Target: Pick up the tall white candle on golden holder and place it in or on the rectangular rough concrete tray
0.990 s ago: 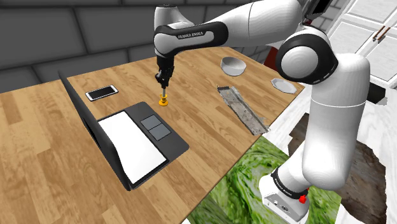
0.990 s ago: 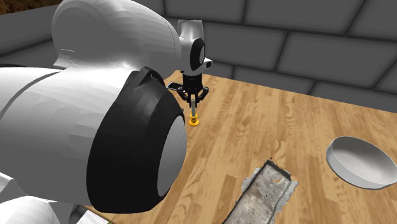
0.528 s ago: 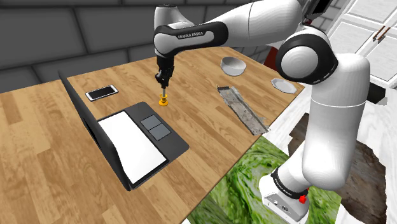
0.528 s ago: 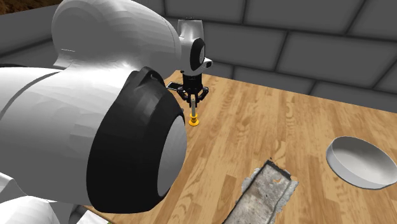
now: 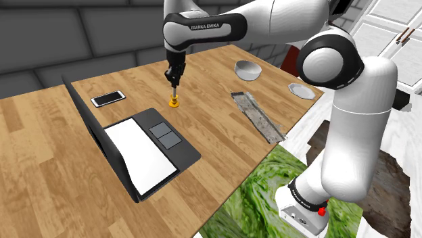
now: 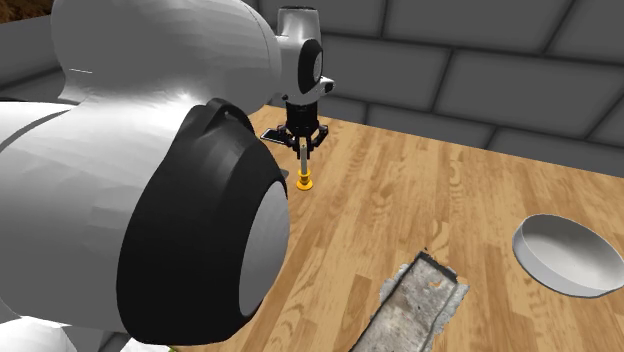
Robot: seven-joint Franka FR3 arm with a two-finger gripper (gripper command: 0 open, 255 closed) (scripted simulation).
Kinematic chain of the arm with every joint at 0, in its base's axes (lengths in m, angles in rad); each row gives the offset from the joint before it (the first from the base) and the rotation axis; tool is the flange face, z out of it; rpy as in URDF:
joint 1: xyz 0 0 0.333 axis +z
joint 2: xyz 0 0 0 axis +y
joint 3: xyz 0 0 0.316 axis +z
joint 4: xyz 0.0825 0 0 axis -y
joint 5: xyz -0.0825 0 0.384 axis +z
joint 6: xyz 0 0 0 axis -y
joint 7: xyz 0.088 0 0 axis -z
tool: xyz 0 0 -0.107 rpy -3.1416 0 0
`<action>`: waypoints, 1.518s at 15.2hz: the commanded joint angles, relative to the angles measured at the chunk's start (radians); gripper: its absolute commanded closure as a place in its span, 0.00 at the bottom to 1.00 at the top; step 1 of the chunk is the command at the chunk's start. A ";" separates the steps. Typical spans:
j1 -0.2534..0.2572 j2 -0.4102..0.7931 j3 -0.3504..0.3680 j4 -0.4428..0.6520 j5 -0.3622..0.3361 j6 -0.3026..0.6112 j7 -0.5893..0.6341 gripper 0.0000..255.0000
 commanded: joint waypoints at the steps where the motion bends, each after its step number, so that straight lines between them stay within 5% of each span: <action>1: 0.000 -0.005 0.000 0.021 0.001 -0.027 -0.001 1.00; 16: 0.004 -0.011 0.002 0.205 0.002 -0.216 -0.004 1.00; 23: -0.077 -0.270 -0.026 -0.144 0.029 -0.124 -0.107 1.00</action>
